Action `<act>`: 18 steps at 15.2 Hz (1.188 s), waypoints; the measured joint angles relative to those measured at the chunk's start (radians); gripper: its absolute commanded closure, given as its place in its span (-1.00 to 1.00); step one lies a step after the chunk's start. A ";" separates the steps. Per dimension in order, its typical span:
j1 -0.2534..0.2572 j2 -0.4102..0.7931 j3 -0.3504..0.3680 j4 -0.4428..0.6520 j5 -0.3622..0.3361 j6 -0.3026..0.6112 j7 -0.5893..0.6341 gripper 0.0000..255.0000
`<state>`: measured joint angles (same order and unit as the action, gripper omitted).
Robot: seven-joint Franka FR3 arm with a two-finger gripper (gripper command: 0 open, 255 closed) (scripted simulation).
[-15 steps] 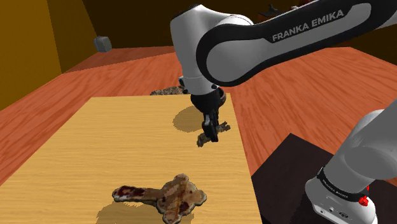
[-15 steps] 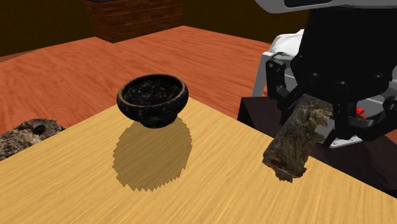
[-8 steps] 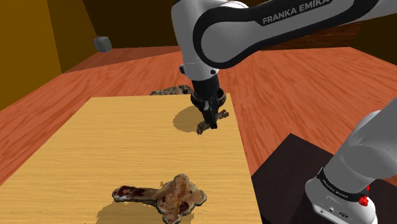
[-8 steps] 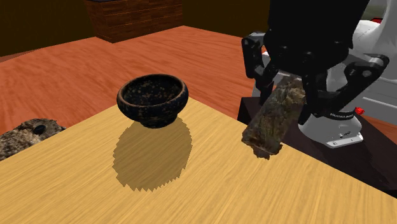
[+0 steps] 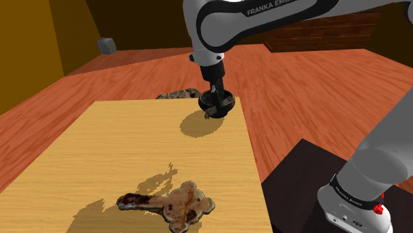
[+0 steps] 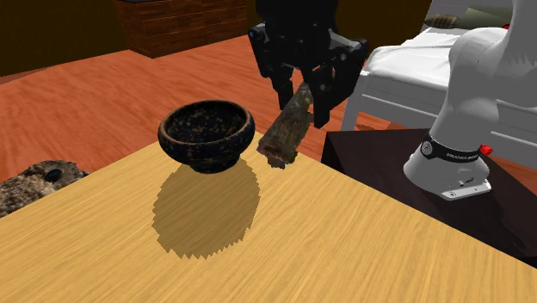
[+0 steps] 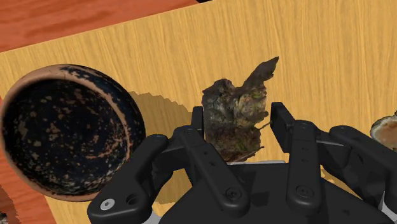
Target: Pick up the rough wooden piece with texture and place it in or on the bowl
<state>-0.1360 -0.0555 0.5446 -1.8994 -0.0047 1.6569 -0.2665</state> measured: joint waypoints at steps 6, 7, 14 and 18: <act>-0.046 0.123 -0.047 0.121 -0.078 -0.011 -0.075 1.00; -0.053 0.142 -0.055 0.141 -0.089 -0.014 -0.088 1.00; -0.083 0.345 -0.106 0.412 -0.187 -0.093 -0.175 1.00; -0.085 0.394 -0.117 0.453 -0.207 -0.088 -0.189 1.00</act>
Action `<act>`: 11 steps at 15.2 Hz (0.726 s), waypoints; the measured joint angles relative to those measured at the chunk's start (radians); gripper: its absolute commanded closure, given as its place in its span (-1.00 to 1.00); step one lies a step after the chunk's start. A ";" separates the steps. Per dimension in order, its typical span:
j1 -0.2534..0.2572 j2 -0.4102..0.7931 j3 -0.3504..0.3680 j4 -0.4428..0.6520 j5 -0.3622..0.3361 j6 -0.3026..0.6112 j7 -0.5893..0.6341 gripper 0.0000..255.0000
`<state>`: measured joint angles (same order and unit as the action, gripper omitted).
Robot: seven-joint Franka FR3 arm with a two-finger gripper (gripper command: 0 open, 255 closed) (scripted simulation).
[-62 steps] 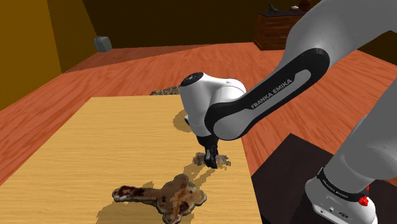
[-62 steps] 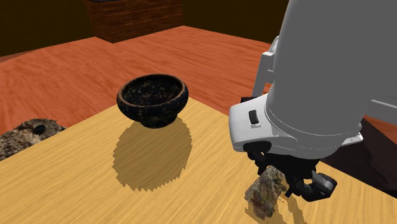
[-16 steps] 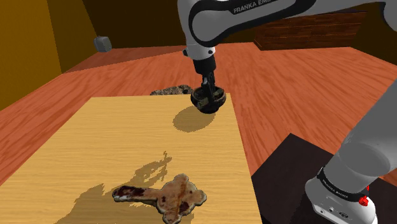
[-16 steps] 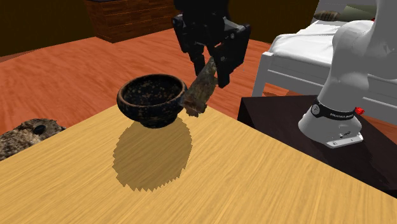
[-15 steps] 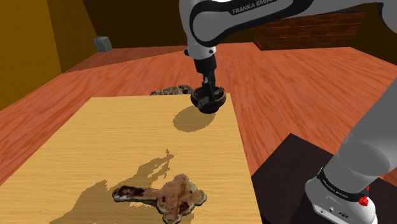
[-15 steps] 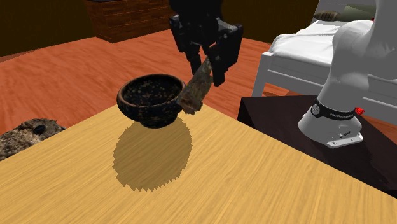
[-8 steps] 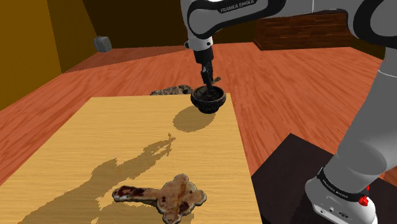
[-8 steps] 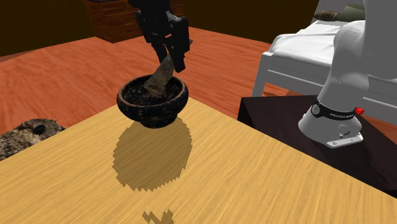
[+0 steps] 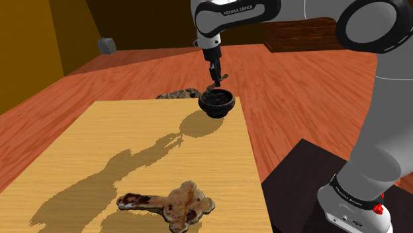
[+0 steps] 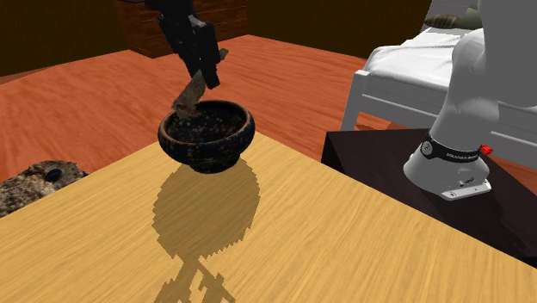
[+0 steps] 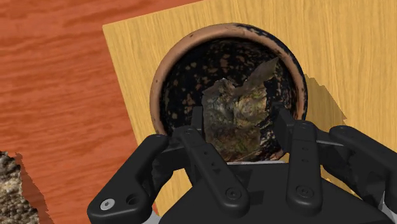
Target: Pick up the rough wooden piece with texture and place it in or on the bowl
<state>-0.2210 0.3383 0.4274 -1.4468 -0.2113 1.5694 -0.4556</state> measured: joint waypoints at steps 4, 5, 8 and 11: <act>-0.005 0.003 -0.002 -0.052 -0.002 0.054 0.004 1.00; -0.006 0.003 -0.002 -0.066 -0.002 0.067 0.006 1.00; -0.008 0.006 -0.004 -0.100 -0.005 0.104 0.010 1.00; -0.010 0.011 -0.006 -0.132 -0.008 0.141 0.015 1.00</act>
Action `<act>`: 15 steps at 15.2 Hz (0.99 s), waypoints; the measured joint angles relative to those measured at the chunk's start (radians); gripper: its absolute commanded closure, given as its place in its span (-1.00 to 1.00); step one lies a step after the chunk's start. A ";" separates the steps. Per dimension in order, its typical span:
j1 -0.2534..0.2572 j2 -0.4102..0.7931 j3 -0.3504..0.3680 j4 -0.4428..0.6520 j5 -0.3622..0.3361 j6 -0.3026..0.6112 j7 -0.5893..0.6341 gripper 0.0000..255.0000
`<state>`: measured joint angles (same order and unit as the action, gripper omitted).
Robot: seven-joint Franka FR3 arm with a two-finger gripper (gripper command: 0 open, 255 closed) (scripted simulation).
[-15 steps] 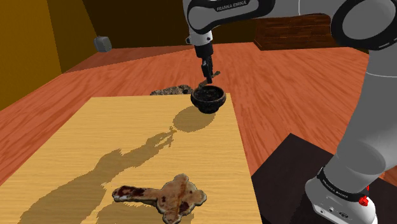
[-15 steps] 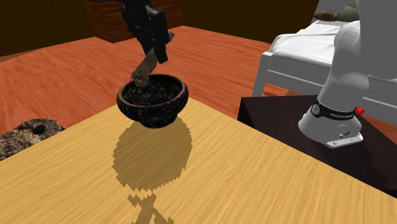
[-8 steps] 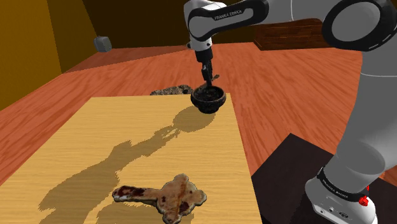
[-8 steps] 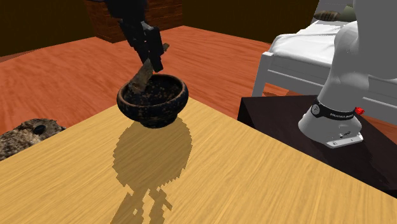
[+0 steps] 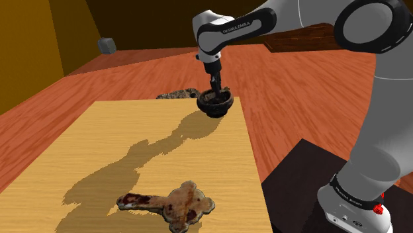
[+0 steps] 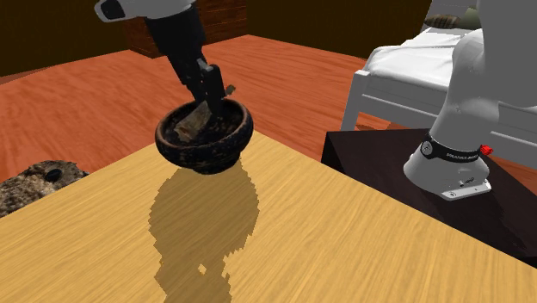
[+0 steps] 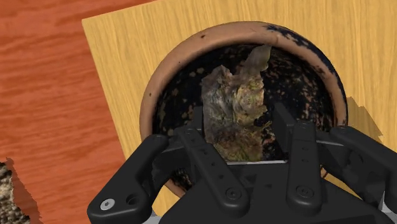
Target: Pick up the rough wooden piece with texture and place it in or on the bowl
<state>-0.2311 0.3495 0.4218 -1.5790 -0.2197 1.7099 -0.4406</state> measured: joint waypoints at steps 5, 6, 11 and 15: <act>0.000 0.008 -0.002 -0.018 -0.004 0.025 0.004 1.00; 0.000 0.007 -0.002 -0.019 -0.004 0.026 0.004 1.00; 0.000 0.007 -0.001 -0.020 -0.003 0.027 0.004 -1.00; 0.002 0.009 0.000 -0.001 -0.003 0.010 0.003 -1.00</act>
